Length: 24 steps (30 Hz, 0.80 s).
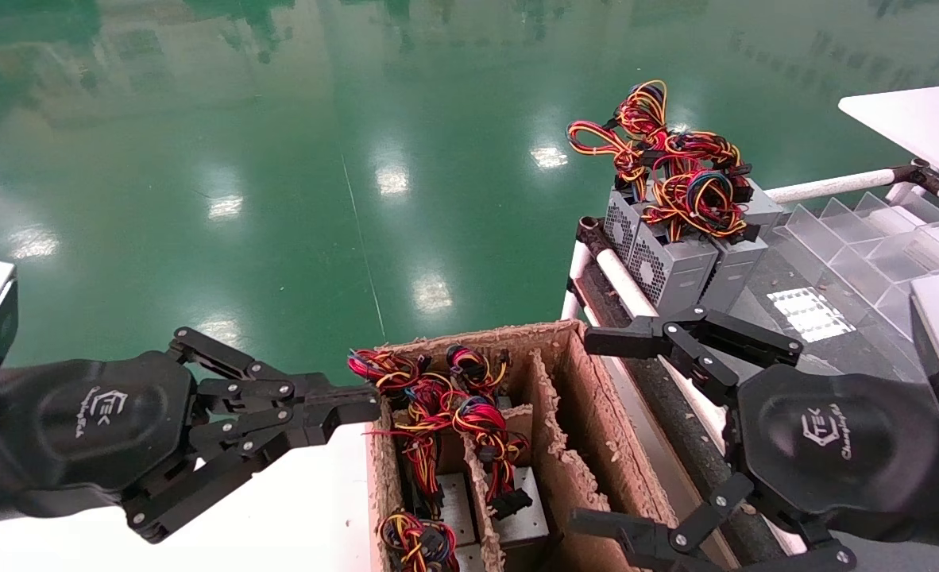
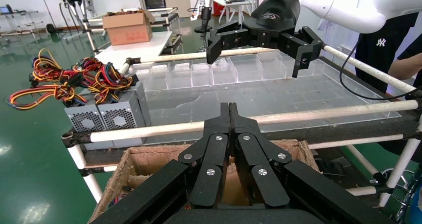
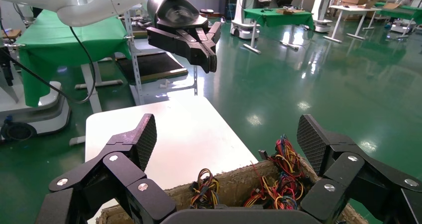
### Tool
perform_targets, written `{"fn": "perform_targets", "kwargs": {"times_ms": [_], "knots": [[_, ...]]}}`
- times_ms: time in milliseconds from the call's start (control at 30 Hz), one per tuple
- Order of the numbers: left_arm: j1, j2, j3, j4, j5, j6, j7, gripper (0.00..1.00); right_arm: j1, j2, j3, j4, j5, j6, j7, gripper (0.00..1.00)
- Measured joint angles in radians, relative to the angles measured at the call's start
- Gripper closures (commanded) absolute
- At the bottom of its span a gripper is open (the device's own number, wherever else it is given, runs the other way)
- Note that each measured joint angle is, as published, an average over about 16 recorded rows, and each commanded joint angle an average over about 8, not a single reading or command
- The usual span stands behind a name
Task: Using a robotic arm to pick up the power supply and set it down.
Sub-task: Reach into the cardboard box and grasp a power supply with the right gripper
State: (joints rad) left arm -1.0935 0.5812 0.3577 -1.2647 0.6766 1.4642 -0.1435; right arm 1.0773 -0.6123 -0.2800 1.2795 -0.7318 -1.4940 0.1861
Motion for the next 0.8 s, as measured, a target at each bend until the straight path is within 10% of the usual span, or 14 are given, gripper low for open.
{"fn": "perform_targets", "kwargs": {"times_ms": [133, 800], "knots": [[0.0, 0.0, 0.0, 0.0, 0.0, 0.0, 0.0, 0.0, 0.0, 0.0, 0.0, 0.0, 0.0, 0.0, 0.0, 0.0], [0.0, 0.0, 0.0, 0.0, 0.0, 0.0, 0.0, 0.0, -0.005, 0.006, -0.015, 0.004, -0.054, 0.041, 0.011, 0.0]]}}
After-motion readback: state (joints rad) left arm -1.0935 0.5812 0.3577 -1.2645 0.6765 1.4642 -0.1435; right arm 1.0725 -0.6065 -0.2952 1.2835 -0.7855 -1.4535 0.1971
